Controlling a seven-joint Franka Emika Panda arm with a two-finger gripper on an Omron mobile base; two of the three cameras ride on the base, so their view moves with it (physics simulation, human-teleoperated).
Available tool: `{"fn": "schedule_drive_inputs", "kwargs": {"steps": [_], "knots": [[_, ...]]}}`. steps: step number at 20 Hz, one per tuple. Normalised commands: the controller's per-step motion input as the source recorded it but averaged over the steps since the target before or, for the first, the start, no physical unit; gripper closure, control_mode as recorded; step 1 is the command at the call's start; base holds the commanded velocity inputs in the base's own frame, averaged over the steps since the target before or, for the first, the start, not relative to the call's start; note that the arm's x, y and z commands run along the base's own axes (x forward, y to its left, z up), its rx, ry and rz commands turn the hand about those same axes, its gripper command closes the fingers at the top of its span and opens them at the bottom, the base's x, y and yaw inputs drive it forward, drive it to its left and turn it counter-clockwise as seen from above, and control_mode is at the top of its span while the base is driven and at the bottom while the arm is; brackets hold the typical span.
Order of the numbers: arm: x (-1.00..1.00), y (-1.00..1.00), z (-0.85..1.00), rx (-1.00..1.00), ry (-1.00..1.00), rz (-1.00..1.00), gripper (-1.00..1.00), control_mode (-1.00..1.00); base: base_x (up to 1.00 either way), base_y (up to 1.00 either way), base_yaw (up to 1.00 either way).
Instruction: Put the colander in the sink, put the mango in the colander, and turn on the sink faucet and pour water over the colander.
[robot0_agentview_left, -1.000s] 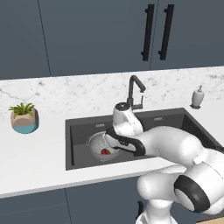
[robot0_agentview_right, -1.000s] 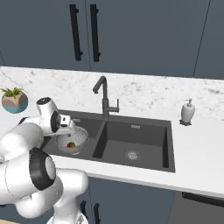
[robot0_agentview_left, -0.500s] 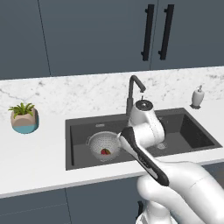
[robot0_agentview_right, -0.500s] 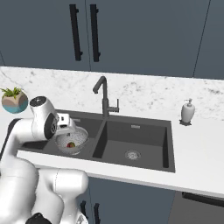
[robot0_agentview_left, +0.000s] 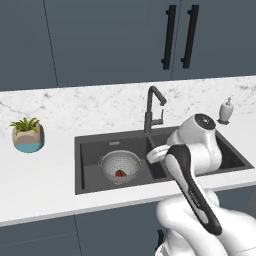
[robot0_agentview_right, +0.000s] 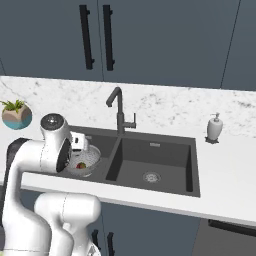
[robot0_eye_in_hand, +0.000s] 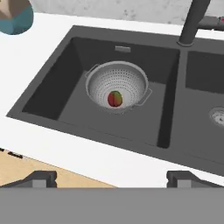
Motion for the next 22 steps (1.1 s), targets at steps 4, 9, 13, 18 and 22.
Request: {"fn": "schedule_drive_inputs", "kwargs": {"steps": [4,9,13,18,22], "knots": [[-0.28,-0.31,0.66,0.51,0.11,0.0,-1.0,-1.0,0.0,0.0,0.0],[-0.4,-0.26,0.4,0.53,0.02,0.0,-1.0,-1.0,0.0,0.0,0.0],[-0.49,-0.13,0.1,0.39,0.0,0.0,-1.0,-1.0,0.0,0.0,0.0],[-0.1,-0.2,0.23,0.41,0.11,0.0,-1.0,-1.0,0.0,0.0,0.0],[-0.03,-0.23,0.18,0.48,0.2,0.0,-1.0,-1.0,0.0,0.0,0.0]]}}
